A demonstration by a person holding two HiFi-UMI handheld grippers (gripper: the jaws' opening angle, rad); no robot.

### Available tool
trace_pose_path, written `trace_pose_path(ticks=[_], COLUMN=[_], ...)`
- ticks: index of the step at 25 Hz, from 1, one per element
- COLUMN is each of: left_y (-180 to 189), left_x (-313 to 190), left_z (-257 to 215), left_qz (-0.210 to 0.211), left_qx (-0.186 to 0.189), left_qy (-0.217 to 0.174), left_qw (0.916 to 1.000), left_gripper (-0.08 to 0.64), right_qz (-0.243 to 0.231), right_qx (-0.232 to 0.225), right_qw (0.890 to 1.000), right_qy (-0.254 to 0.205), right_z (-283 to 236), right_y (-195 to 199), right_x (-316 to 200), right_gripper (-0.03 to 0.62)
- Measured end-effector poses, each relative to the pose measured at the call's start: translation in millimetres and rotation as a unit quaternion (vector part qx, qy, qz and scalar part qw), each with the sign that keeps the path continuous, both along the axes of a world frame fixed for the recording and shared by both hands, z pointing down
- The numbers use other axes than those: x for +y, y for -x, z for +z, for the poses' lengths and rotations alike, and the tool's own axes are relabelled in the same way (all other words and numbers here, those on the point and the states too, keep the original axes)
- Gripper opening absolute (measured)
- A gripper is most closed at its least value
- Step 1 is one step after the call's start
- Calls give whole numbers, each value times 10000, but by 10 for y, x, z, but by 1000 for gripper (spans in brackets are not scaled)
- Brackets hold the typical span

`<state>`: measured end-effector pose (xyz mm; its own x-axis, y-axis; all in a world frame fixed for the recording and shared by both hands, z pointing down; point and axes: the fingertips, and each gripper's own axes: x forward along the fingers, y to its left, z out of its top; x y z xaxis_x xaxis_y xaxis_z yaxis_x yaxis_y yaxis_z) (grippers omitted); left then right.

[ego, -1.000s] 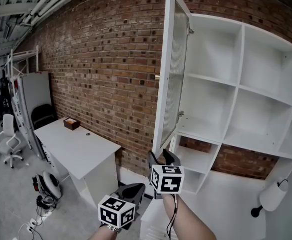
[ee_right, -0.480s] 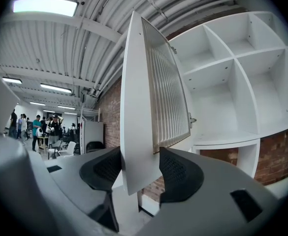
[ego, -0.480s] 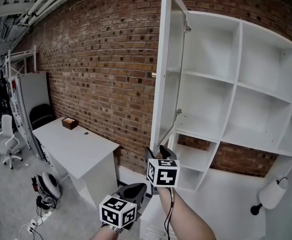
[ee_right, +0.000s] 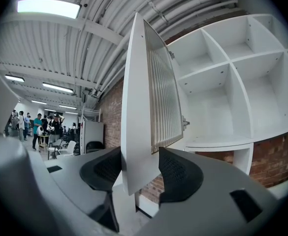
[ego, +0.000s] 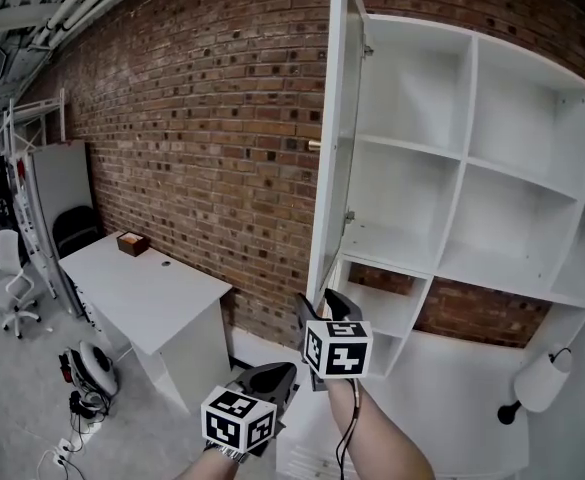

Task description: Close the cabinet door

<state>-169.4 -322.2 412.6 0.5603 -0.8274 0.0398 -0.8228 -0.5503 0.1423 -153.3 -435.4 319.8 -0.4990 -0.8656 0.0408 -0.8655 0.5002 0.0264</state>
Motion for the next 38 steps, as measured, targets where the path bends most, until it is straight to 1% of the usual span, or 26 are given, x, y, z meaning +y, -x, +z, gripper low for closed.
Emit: trace_pose_path(ticks=[5,8,10,11,12,15,19,22,31,38], left_y=[-389,-584,-714,-774,-830,-983,-1165,-1247,-1456,-1574], left_x=[-24,-27,-22,-16,-8,7,-22,-73,-238,-384], left_z=[-28,-15,-4,-2,-1,7,48,63,59,58], left_qz=[214,378,492,547,596,706,819,844,837,814], left_qx=[-71,-117,-153,-167,-175,-178,-203,-215,-182,-122], left_qy=[-21,-23,-16,-14,-12,3,43,74,94,112], left_qw=[9997,9992,9987,9984,9981,9973,9964,9962,9963,9965], left_gripper=[8,8,8,6,8,8,8,6,8,6], right_qz=[35,139,309,428,554,783,885,833,869,666], right_qx=[-25,-45,-42,-32,-20,-24,-56,3,-90,-49], right_qw=[10000,9999,9995,9990,9983,9968,9960,9965,9962,9977], right_qy=[8,-21,-93,-134,-157,-134,-98,-119,-63,-75], right_z=[-13,-22,-34,-42,-47,-59,-76,-95,-105,-117], right_y=[-408,-656,-866,-982,-1103,-1451,-1792,-1902,-2298,-2500], right_x=[29,42,43,35,20,-54,-178,-235,-500,-709], right_gripper=[241,236,197,165,113,91,91,92,117,133])
